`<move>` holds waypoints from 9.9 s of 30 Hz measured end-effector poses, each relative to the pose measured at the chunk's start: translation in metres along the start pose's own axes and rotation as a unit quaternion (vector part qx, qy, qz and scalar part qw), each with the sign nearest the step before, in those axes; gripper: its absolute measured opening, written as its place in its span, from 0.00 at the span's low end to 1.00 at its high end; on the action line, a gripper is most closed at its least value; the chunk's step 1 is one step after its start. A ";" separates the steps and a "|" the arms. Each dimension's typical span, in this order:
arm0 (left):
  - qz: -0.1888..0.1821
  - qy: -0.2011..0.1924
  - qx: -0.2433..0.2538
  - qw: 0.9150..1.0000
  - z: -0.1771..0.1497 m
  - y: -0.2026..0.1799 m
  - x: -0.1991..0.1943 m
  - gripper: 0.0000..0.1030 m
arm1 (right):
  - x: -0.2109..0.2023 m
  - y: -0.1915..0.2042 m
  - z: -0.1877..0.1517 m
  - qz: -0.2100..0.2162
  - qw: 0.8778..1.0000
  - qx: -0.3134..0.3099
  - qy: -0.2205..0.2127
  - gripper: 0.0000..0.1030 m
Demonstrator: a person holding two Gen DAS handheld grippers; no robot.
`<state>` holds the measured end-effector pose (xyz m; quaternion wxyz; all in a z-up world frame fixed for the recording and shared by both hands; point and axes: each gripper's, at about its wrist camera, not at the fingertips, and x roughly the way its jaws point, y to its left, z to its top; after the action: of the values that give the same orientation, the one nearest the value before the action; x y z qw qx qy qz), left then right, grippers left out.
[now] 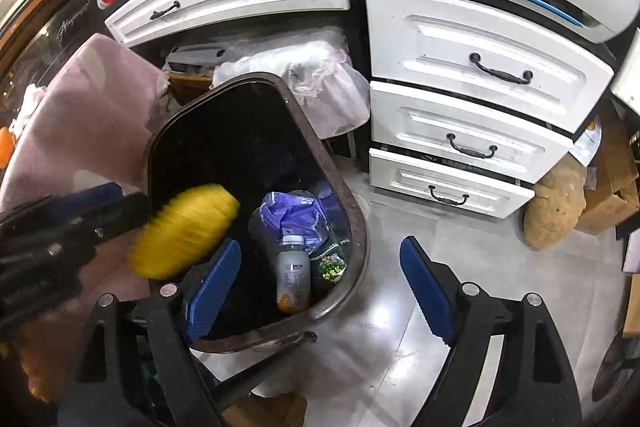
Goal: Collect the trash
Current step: 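Lower the yellow foam net into the bin and open the left tool, then move both tools back toward the table, then grasp the green-and-white milk carton with the left tool while the right tool grasps the orange peel, then carry the orange peel over the bin and open the right tool, then lower the milk carton into the bin and open the left tool, then move both tools back over the table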
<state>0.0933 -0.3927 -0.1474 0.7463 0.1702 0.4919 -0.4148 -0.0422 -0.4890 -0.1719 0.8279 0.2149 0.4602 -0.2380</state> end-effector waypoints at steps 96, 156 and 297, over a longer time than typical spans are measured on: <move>0.149 -0.117 -0.254 0.948 -0.075 0.334 -0.219 0.49 | -0.062 0.343 0.044 0.235 0.907 -0.348 -0.037 0.85; 0.083 -0.176 -0.166 0.967 -0.117 0.159 -0.224 0.50 | -0.106 0.239 0.041 0.234 0.931 -0.271 -0.062 0.36; 0.078 -0.174 -0.033 0.981 -0.048 0.055 -0.176 0.94 | -0.140 0.075 0.029 0.105 0.966 -0.038 -0.232 0.92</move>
<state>0.0779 -0.2494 -0.0238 0.8556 0.1088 0.3534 -0.3623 -0.0438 -0.4189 -0.0268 0.9398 0.1692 0.2395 -0.1756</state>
